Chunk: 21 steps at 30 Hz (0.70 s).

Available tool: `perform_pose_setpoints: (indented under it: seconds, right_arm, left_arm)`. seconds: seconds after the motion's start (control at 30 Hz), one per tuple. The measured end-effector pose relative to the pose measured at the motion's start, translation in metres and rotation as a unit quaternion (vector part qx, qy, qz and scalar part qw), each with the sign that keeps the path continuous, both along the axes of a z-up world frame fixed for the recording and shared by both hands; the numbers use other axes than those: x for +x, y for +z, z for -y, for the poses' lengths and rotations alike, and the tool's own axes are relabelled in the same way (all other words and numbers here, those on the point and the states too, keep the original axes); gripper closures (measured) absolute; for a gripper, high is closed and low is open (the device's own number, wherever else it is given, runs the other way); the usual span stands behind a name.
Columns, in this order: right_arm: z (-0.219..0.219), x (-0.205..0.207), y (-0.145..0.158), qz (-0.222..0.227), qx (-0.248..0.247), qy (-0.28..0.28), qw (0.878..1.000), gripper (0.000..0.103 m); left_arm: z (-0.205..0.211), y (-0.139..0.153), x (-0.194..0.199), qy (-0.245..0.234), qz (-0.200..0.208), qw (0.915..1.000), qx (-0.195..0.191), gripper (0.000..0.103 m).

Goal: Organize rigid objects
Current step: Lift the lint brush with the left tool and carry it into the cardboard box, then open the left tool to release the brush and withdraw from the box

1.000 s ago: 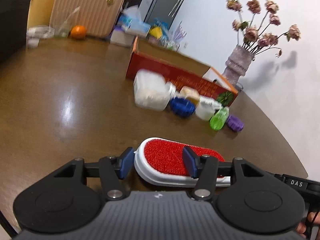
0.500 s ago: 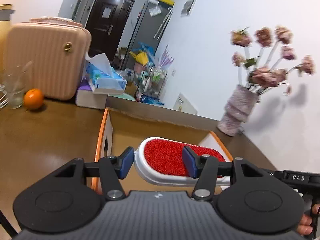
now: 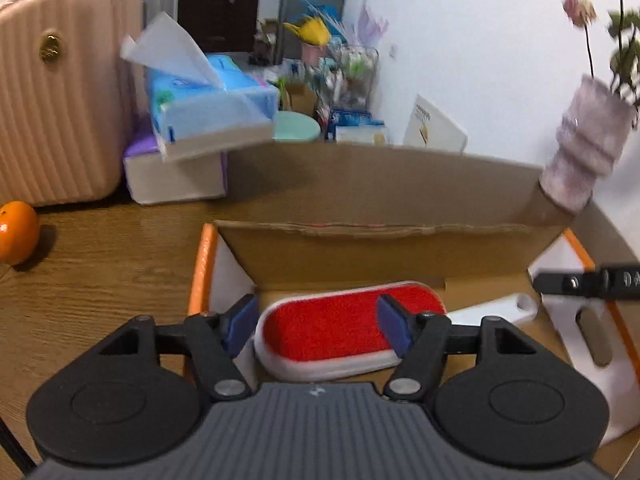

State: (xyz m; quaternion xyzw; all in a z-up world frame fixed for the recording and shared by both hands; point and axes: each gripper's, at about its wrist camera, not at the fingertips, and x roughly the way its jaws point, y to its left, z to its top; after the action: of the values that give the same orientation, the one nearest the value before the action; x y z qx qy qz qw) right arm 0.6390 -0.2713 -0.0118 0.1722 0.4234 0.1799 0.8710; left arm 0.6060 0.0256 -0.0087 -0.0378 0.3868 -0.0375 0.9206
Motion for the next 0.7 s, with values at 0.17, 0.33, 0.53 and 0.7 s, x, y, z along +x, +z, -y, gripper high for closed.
perform_pose_setpoints:
  seconds: [0.17,0.33,0.53,0.7]
  right_arm:
    - [-0.016,-0.003,0.006,0.024,-0.049,0.01,0.998,0.085]
    - [-0.006,-0.018,0.026,0.031,-0.053,0.006,0.998,0.079]
    - [0.01,-0.061,0.066,0.049,-0.099,0.016,0.994,0.045]
    - [0.009,-0.117,0.08,0.105,-0.161,0.026,0.981,0.022]
  left_arm:
    - [0.008,0.012,-0.013,-0.011,0.028,0.9989,0.035,0.024]
    - [0.006,0.038,-0.034,0.0,0.034,0.9984,0.046,0.019]
    - [0.001,0.072,-0.08,0.019,0.071,0.9949,0.069,0.005]
    - [-0.004,0.074,-0.132,0.026,0.087,0.9937,0.065,0.001]
